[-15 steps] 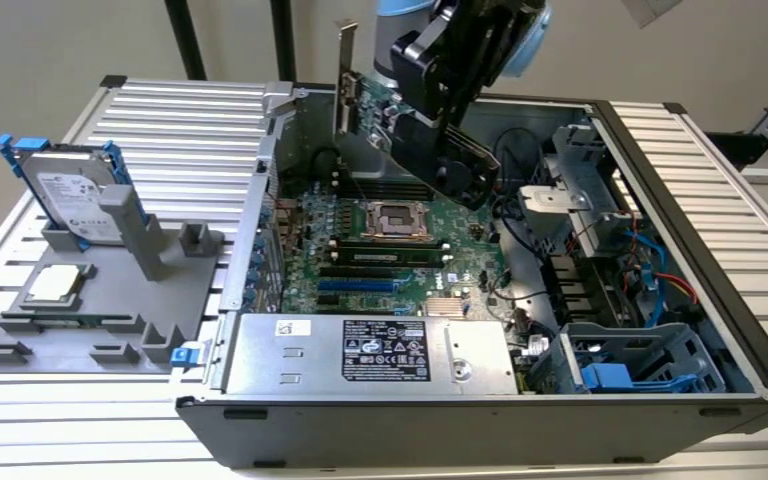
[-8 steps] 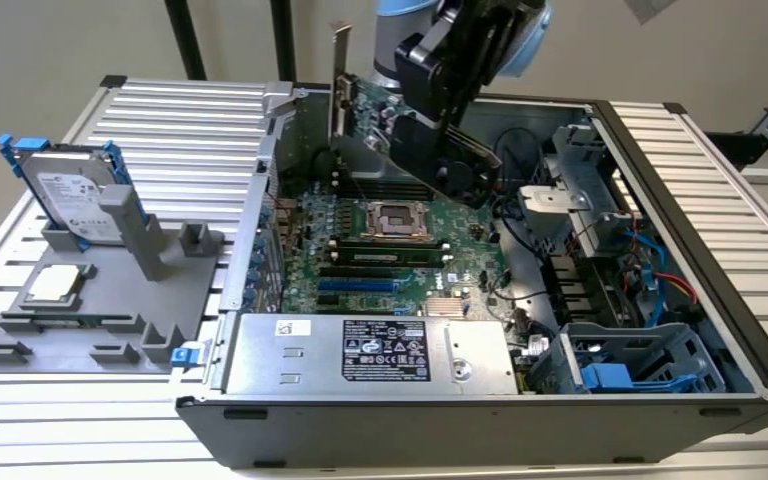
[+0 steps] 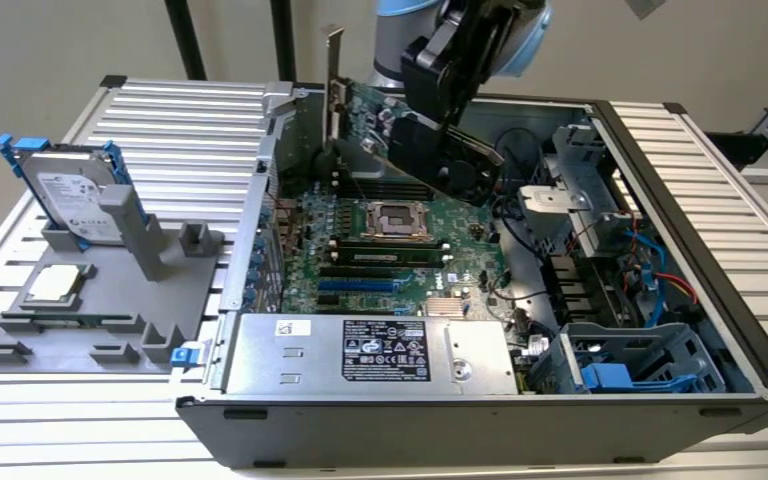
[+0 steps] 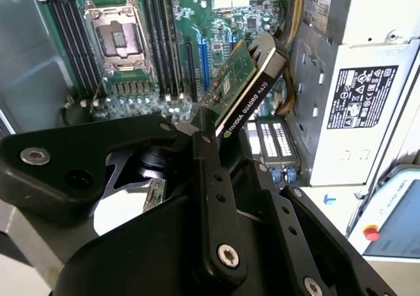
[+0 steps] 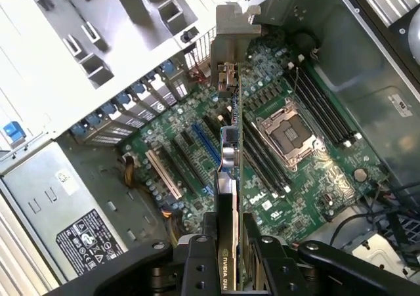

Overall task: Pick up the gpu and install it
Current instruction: 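Insert the gpu into the slot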

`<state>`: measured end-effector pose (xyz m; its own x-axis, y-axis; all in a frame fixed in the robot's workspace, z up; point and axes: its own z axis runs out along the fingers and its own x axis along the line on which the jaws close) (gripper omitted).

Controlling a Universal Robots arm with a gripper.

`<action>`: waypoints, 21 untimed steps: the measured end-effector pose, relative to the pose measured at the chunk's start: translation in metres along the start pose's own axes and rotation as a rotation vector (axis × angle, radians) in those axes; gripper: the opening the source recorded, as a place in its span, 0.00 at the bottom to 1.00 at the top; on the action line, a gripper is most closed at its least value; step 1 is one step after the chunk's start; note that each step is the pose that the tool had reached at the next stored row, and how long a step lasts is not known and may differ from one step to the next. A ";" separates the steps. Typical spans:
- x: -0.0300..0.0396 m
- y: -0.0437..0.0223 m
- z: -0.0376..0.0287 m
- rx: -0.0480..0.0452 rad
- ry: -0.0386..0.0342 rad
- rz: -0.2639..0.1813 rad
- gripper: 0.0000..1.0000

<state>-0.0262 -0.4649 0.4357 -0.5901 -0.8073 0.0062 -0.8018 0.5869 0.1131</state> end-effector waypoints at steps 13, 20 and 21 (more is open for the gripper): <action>0.0000 0.0000 0.0000 0.0004 0.0068 -0.060 0.00; 0.0000 0.0000 0.0000 0.0005 0.0093 -0.082 0.00; 0.0000 0.0000 0.0000 0.0005 0.0097 -0.085 0.00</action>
<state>-0.0261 -0.4649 0.4357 -0.5189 -0.8548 0.0062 -0.8490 0.5162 0.1131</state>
